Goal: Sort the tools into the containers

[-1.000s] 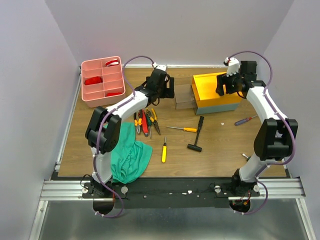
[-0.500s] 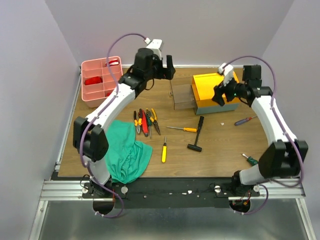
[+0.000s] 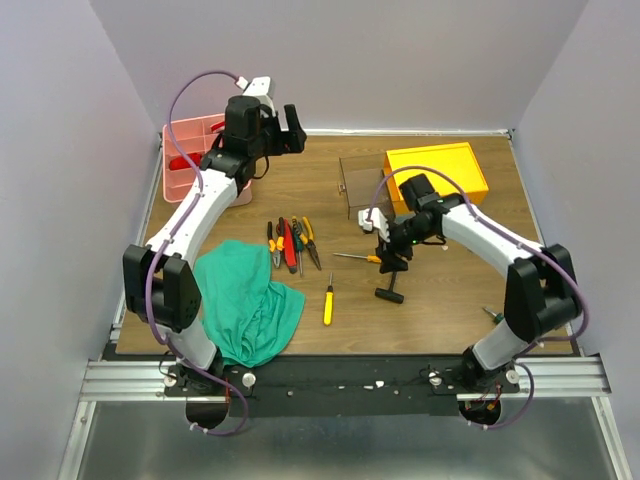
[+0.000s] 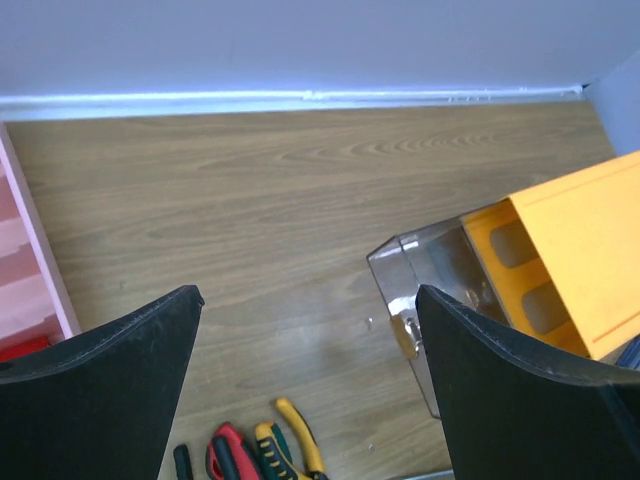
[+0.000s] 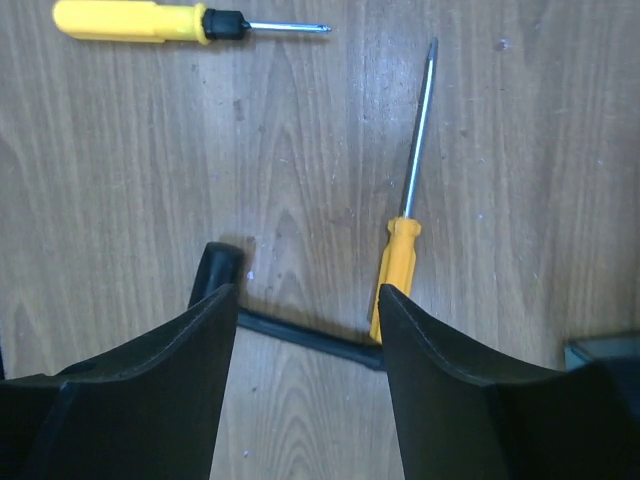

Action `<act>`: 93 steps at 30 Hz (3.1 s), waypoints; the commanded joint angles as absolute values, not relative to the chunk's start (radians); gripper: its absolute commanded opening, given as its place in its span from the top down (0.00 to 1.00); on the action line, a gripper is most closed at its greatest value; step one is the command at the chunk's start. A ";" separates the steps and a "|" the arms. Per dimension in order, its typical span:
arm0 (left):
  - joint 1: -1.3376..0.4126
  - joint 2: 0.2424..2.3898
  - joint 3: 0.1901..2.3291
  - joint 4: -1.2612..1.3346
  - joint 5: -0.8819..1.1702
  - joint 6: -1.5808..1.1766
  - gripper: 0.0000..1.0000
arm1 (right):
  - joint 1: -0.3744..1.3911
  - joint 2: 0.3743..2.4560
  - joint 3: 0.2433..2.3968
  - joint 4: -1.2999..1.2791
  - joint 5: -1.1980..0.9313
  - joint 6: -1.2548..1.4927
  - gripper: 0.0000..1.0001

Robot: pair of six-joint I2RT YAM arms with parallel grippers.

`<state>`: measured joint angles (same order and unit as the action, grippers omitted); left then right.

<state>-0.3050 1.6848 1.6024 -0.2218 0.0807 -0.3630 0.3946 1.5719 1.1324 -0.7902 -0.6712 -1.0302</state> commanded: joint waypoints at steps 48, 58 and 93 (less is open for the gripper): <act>-0.170 1.327 1.161 -0.199 0.083 -0.166 0.01 | 0.348 1.861 1.708 -0.551 -0.324 -0.601 0.99; -0.114 1.342 1.147 -0.178 0.155 -0.195 0.01 | 0.334 1.766 1.715 -0.661 -0.354 -0.591 0.36; -0.106 1.514 1.131 -0.198 -0.188 -0.052 0.01 | -0.446 1.858 1.315 -0.658 -0.051 0.363 0.36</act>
<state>-0.1112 1.4590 1.1332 -0.1989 -0.0322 -0.1452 -0.4427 1.8046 1.3373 -0.6083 -0.0879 0.2798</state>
